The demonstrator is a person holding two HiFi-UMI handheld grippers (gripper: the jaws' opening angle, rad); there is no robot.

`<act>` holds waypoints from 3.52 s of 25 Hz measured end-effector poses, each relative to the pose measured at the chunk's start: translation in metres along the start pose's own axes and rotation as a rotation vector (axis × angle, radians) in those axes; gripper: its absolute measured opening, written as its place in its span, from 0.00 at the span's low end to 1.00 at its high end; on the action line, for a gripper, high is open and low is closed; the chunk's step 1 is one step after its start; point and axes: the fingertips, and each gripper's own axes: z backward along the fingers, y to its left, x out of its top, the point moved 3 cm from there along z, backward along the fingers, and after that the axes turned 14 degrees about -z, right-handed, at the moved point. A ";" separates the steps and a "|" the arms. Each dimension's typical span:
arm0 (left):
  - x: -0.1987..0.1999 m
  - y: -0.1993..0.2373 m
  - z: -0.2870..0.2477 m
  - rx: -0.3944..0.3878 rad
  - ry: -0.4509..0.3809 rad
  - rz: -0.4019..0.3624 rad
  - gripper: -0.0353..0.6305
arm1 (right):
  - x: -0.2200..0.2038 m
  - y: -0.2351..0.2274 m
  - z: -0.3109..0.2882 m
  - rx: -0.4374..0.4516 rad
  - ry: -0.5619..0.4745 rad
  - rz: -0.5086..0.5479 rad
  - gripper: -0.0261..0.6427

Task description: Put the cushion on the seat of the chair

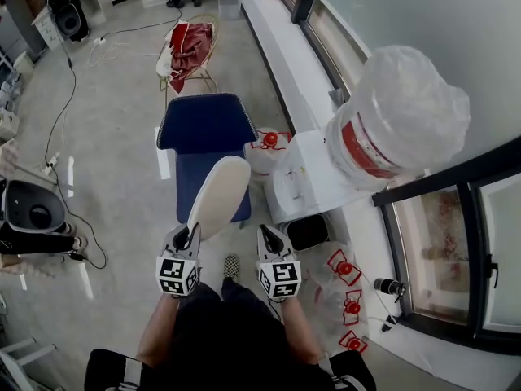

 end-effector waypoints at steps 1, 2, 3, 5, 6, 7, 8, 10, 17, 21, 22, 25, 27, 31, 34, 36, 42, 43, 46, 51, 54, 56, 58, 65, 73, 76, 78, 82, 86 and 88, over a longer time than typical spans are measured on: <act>-0.002 -0.001 -0.006 -0.004 0.007 0.003 0.12 | -0.002 -0.004 -0.002 -0.002 0.005 -0.006 0.08; -0.004 -0.001 -0.012 -0.009 0.015 0.002 0.12 | -0.003 -0.008 -0.005 -0.006 0.011 -0.012 0.08; -0.005 -0.001 -0.018 -0.015 0.022 -0.001 0.12 | -0.004 -0.012 -0.008 -0.011 0.017 -0.017 0.08; -0.008 0.000 -0.031 -0.026 0.034 -0.007 0.12 | -0.007 -0.021 -0.017 -0.022 0.029 -0.025 0.08; -0.010 0.000 -0.037 -0.030 0.039 -0.007 0.12 | -0.008 -0.025 -0.022 -0.027 0.036 -0.027 0.08; -0.012 0.001 -0.043 -0.034 0.044 -0.004 0.12 | -0.010 -0.029 -0.026 -0.030 0.043 -0.029 0.08; -0.014 0.001 -0.049 -0.037 0.048 0.001 0.12 | -0.012 -0.031 -0.030 -0.032 0.050 -0.032 0.08; -0.018 0.003 -0.061 -0.044 0.055 0.010 0.12 | -0.015 -0.036 -0.039 -0.035 0.060 -0.042 0.08; -0.043 0.010 -0.103 -0.073 0.076 0.042 0.12 | -0.031 -0.046 -0.075 -0.045 0.099 -0.058 0.08; -0.054 0.012 -0.130 -0.096 0.089 0.045 0.12 | -0.042 -0.054 -0.094 -0.058 0.119 -0.078 0.08; -0.055 0.011 -0.136 -0.100 0.091 0.048 0.12 | -0.044 -0.056 -0.097 -0.061 0.126 -0.082 0.08; -0.062 0.010 -0.151 -0.111 0.097 0.063 0.12 | -0.052 -0.060 -0.107 -0.067 0.141 -0.090 0.08; -0.068 0.008 -0.160 -0.118 0.104 0.070 0.12 | -0.057 -0.064 -0.113 -0.071 0.148 -0.099 0.08; -0.081 0.007 -0.176 -0.128 0.116 0.080 0.12 | -0.066 -0.074 -0.124 -0.083 0.160 -0.110 0.08; -0.091 0.008 -0.186 -0.129 0.125 0.094 0.12 | -0.072 -0.083 -0.133 -0.094 0.170 -0.112 0.08; -0.099 0.009 -0.191 -0.131 0.130 0.101 0.12 | -0.076 -0.086 -0.137 -0.102 0.175 -0.114 0.08; -0.115 0.013 -0.203 -0.127 0.137 0.110 0.12 | -0.085 -0.091 -0.149 -0.099 0.193 -0.106 0.08; -0.116 0.015 -0.205 -0.121 0.136 0.113 0.12 | -0.087 -0.092 -0.150 -0.097 0.197 -0.103 0.08; -0.121 0.021 -0.208 -0.094 0.140 0.123 0.12 | -0.092 -0.095 -0.153 -0.093 0.211 -0.099 0.08; -0.134 0.036 -0.203 -0.057 0.161 0.153 0.12 | -0.097 -0.085 -0.160 -0.062 0.235 -0.090 0.08; -0.142 0.045 -0.199 -0.037 0.164 0.165 0.12 | -0.099 -0.072 -0.167 -0.033 0.248 -0.077 0.08; -0.146 0.051 -0.199 -0.030 0.166 0.172 0.12 | -0.102 -0.066 -0.172 -0.024 0.256 -0.074 0.08; -0.151 0.057 -0.200 -0.025 0.168 0.180 0.12 | -0.104 -0.063 -0.177 -0.019 0.263 -0.073 0.08; -0.169 0.082 -0.202 -0.010 0.184 0.200 0.12 | -0.111 -0.050 -0.197 -0.010 0.293 -0.064 0.08; -0.189 0.110 -0.207 -0.007 0.197 0.225 0.12 | -0.115 -0.031 -0.227 -0.002 0.317 -0.059 0.08; -0.201 0.122 -0.210 0.000 0.200 0.241 0.12 | -0.119 -0.024 -0.240 0.003 0.330 -0.054 0.08; -0.211 0.132 -0.211 0.007 0.207 0.250 0.12 | -0.123 -0.019 -0.248 0.005 0.339 -0.051 0.08; -0.228 0.148 -0.215 0.014 0.222 0.258 0.12 | -0.133 -0.012 -0.263 0.006 0.360 -0.051 0.08; -0.246 0.162 -0.219 0.022 0.234 0.270 0.12 | -0.143 -0.006 -0.277 0.006 0.381 -0.051 0.08; -0.255 0.168 -0.222 0.027 0.239 0.276 0.12 | -0.149 -0.005 -0.284 0.006 0.389 -0.055 0.08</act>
